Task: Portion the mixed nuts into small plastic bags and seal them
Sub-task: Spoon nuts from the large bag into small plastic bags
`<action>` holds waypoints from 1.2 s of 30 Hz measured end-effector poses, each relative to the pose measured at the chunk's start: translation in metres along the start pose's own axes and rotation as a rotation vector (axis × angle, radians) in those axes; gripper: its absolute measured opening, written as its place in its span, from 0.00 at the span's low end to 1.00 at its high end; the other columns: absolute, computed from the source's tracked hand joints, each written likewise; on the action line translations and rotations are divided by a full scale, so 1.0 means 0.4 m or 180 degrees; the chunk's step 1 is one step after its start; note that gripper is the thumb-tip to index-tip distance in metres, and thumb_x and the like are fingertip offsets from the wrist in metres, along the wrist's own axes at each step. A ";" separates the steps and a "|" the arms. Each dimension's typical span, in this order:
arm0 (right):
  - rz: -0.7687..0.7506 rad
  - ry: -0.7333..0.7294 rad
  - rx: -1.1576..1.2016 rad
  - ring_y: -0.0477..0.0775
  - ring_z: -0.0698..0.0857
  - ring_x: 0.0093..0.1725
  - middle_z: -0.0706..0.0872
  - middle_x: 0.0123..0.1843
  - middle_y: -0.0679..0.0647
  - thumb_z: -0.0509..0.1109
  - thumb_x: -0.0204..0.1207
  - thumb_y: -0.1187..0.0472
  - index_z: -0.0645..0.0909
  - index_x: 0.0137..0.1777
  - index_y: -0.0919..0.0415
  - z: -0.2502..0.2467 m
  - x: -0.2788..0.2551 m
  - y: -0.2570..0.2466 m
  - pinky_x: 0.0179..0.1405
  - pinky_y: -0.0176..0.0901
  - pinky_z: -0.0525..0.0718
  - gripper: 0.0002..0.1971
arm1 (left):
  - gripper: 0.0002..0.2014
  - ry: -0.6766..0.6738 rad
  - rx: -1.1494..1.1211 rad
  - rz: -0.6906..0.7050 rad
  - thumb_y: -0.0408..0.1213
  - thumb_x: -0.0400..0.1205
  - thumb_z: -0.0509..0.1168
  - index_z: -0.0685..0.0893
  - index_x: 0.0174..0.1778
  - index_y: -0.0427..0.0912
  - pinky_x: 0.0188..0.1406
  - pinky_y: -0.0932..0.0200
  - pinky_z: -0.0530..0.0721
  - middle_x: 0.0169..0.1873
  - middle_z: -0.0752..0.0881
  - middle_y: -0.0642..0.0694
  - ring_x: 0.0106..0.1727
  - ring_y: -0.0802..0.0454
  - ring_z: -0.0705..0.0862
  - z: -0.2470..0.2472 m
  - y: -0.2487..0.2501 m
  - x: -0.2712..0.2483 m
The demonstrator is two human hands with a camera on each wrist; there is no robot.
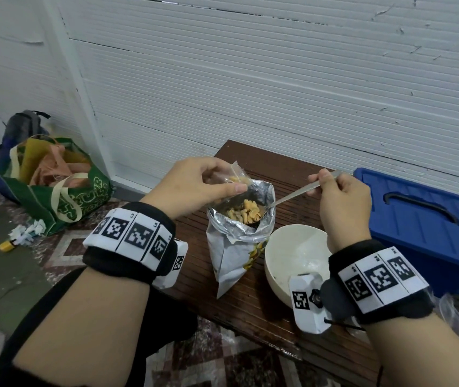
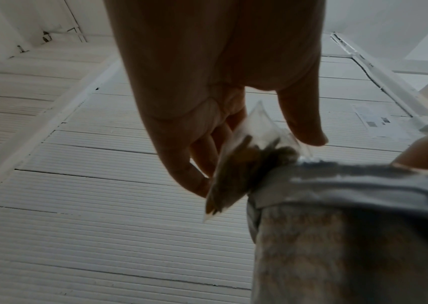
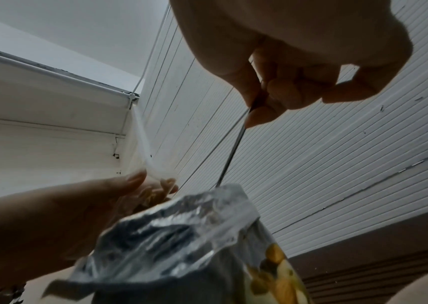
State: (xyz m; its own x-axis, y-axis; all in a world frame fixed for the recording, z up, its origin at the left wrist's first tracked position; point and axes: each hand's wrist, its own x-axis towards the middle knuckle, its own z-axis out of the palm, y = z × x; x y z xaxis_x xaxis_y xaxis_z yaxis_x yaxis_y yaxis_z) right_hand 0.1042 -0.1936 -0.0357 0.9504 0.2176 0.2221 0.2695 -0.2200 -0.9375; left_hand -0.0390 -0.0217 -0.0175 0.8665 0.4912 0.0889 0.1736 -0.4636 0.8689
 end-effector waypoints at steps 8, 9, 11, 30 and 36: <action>0.0011 0.0320 0.0081 0.38 0.79 0.36 0.84 0.30 0.42 0.61 0.84 0.56 0.85 0.38 0.54 -0.038 0.036 -0.041 0.42 0.37 0.74 0.15 | 0.27 -0.0031 0.0123 -0.0026 0.57 0.61 0.77 0.88 0.56 0.52 0.47 0.69 0.81 0.46 0.89 0.59 0.47 0.67 0.86 -0.010 0.003 -0.002; -0.0013 0.0355 0.0108 0.38 0.80 0.37 0.84 0.30 0.41 0.61 0.84 0.57 0.85 0.37 0.54 -0.043 0.041 -0.046 0.43 0.37 0.75 0.15 | 0.26 -0.0034 0.0186 -0.0025 0.56 0.62 0.77 0.88 0.56 0.53 0.45 0.72 0.79 0.46 0.89 0.60 0.47 0.68 0.85 -0.010 0.004 -0.003; -0.0056 0.0397 0.0155 0.40 0.81 0.39 0.84 0.31 0.41 0.61 0.84 0.57 0.84 0.37 0.53 -0.048 0.049 -0.056 0.45 0.37 0.76 0.16 | 0.23 -0.0020 0.0283 -0.0011 0.53 0.65 0.79 0.87 0.55 0.54 0.40 0.78 0.77 0.44 0.88 0.60 0.44 0.71 0.84 -0.009 0.006 -0.004; -0.0182 -0.0048 0.0083 0.42 0.79 0.36 0.85 0.31 0.40 0.61 0.85 0.57 0.86 0.39 0.57 0.001 0.042 -0.063 0.31 0.25 0.73 0.16 | 0.19 -0.0064 0.0539 0.0068 0.53 0.63 0.81 0.86 0.49 0.60 0.38 0.79 0.77 0.42 0.87 0.62 0.42 0.70 0.83 0.026 0.012 0.002; -0.0257 -0.0129 0.0247 0.44 0.79 0.39 0.86 0.30 0.40 0.61 0.85 0.57 0.84 0.35 0.53 0.008 0.036 -0.069 0.31 0.21 0.73 0.16 | 0.20 -0.0036 0.0569 0.0073 0.55 0.64 0.80 0.85 0.50 0.59 0.38 0.82 0.76 0.44 0.87 0.61 0.46 0.68 0.83 0.027 0.011 0.001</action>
State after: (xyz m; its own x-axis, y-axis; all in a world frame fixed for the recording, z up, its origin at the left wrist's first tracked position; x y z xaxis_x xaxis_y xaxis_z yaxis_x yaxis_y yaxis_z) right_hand 0.1102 -0.1816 -0.0076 0.9186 0.2704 0.2883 0.3307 -0.1262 -0.9353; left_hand -0.0328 -0.0314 -0.0186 0.8762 0.4712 0.1015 0.2332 -0.5987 0.7662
